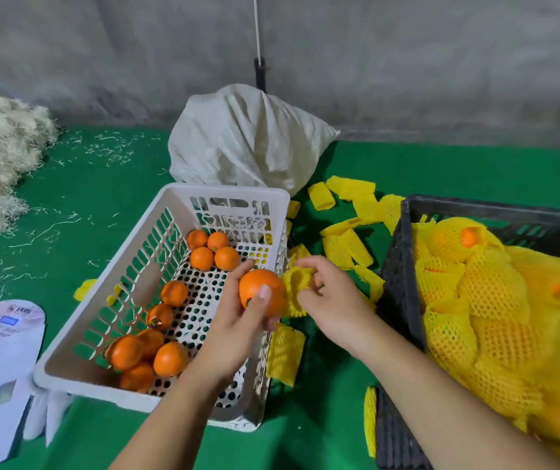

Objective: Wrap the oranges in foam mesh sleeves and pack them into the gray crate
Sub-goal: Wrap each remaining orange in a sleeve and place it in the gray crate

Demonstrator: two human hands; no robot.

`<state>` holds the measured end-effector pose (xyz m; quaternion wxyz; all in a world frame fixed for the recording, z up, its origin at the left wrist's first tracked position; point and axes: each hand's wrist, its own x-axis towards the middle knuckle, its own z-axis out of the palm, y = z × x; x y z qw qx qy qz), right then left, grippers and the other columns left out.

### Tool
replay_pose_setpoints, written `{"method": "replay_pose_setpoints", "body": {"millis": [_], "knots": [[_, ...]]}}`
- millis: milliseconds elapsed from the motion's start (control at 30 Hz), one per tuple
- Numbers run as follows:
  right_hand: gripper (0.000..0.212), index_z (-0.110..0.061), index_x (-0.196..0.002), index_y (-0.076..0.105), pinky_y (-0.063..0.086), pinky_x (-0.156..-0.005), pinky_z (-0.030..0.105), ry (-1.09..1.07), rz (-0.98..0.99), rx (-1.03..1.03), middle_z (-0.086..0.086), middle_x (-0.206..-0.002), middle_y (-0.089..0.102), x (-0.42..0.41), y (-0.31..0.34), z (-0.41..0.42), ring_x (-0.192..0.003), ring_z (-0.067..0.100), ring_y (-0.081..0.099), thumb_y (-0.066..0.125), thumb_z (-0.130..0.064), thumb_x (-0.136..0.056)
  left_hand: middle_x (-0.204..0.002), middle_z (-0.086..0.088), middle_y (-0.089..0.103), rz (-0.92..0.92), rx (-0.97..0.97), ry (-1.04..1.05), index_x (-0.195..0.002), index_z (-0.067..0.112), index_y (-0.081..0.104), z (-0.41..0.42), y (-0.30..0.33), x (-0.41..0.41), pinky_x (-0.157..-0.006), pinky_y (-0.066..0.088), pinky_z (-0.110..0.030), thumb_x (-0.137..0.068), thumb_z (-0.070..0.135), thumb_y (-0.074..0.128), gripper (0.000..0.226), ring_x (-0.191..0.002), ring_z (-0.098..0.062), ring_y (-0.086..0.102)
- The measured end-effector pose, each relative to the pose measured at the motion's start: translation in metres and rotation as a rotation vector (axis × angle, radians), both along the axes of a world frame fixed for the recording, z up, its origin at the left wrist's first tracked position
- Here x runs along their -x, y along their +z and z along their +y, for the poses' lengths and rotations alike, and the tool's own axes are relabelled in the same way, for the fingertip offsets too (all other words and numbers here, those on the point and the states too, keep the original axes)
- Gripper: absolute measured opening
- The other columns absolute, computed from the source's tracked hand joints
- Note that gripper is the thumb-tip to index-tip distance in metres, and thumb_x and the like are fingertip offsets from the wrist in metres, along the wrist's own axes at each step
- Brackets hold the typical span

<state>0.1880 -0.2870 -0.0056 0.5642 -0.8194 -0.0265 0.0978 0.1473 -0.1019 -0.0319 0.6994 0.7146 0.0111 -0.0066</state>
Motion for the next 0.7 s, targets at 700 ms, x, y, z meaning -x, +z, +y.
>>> {"method": "replay_pose_setpoints", "body": {"millis": [700], "knots": [[0.015, -0.027, -0.096, 0.069, 0.049, -0.076, 0.014, -0.187, -0.166, -0.016, -0.01, -0.092, 0.071, 0.051, -0.013, -0.032, -0.087, -0.001, 0.065, 0.065, -0.012, -0.097, -0.107, -0.014, 0.072, 0.212, 0.252, -0.209, -0.138, 0.016, 0.063, -0.041, -0.006, 0.048, -0.069, 0.057, -0.033, -0.076, 0.054, 0.089, 0.077, -0.08, -0.029, 0.067]]}}
